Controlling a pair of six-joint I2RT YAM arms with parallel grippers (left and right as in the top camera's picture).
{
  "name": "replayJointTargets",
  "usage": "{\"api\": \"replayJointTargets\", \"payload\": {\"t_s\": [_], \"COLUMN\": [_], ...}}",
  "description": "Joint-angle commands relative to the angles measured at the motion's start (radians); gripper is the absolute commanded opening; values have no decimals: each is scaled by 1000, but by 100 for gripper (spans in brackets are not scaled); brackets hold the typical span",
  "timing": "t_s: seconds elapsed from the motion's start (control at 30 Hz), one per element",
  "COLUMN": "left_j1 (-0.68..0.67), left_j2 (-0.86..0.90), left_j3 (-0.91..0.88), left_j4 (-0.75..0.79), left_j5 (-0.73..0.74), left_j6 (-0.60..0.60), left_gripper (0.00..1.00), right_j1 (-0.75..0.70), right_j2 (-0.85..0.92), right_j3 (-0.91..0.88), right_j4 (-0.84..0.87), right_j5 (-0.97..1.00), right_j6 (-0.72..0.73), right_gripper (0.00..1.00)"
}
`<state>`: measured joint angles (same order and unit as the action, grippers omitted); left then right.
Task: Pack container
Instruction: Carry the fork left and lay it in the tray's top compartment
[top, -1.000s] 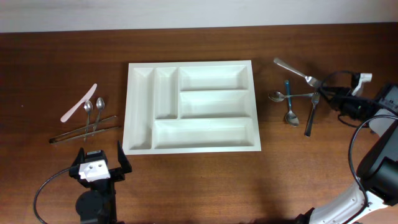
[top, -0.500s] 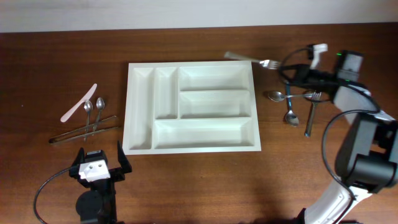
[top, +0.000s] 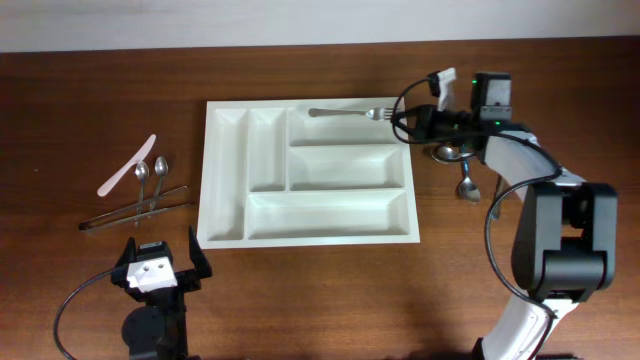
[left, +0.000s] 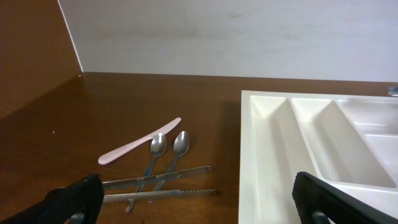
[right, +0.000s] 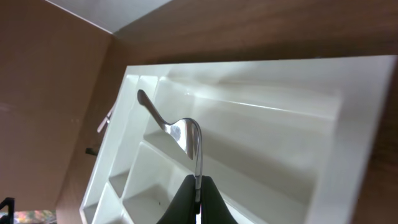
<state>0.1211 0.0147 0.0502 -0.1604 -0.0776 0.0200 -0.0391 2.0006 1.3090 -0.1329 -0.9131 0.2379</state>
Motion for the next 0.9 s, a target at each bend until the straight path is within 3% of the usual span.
{"api": "replayJointTargets", "payload": {"t_s": [0.0, 0.4, 0.47, 0.53, 0.63, 0.87], "left_j1": [6, 6, 6, 6, 6, 6], "left_j2": [-9, -9, -9, -9, -9, -9], "left_j3": [-5, -5, -5, -5, -5, -5], "left_j4": [2, 2, 2, 2, 2, 2], "left_j5": [11, 11, 11, 11, 11, 11], "left_j6": [19, 19, 19, 19, 19, 19], "left_gripper": [99, 99, 99, 99, 99, 99], "right_j1": [18, 19, 19, 20, 27, 61], "right_j2": [9, 9, 9, 9, 11, 22], "right_j3": [21, 21, 21, 21, 21, 21], "right_j4": [16, 18, 18, 18, 18, 15], "right_j5": [40, 92, 95, 99, 108, 116], "right_j6": [38, 86, 88, 94, 97, 101], "right_gripper": [4, 9, 15, 33, 44, 54]}}
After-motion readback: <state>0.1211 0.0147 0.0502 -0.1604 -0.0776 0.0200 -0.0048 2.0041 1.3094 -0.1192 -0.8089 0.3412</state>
